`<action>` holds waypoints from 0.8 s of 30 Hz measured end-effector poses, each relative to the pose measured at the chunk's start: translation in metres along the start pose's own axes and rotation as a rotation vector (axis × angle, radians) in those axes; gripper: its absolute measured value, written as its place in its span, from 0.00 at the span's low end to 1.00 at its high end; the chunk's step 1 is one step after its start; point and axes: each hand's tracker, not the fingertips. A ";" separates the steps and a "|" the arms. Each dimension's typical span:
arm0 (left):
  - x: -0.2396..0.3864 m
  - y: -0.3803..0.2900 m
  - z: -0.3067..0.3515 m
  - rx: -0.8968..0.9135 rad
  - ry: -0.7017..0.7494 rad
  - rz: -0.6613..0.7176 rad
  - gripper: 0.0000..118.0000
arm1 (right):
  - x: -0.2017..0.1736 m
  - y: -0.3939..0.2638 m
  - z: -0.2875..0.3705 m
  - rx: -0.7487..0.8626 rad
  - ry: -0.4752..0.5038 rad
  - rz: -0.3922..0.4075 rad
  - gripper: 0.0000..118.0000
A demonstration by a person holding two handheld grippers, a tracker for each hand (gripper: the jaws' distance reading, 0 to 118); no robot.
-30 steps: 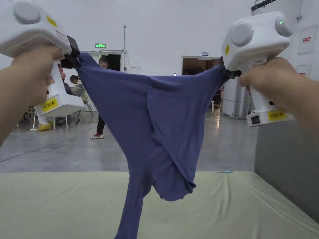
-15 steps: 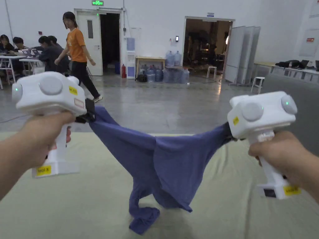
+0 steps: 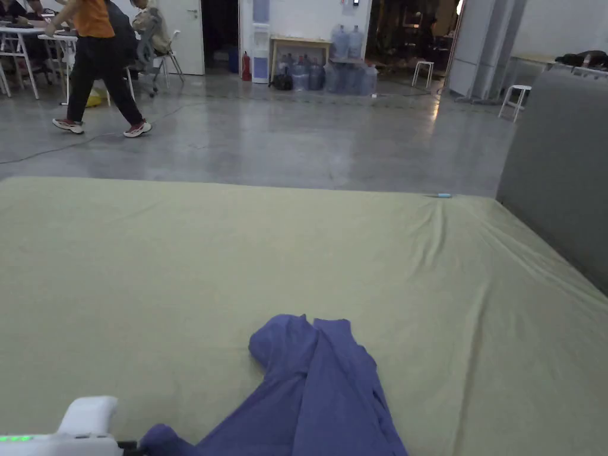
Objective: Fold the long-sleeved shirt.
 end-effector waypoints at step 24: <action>-0.042 -0.151 -0.004 -0.211 -0.005 0.246 0.00 | -0.054 -0.105 -0.013 -0.239 0.105 -0.114 0.05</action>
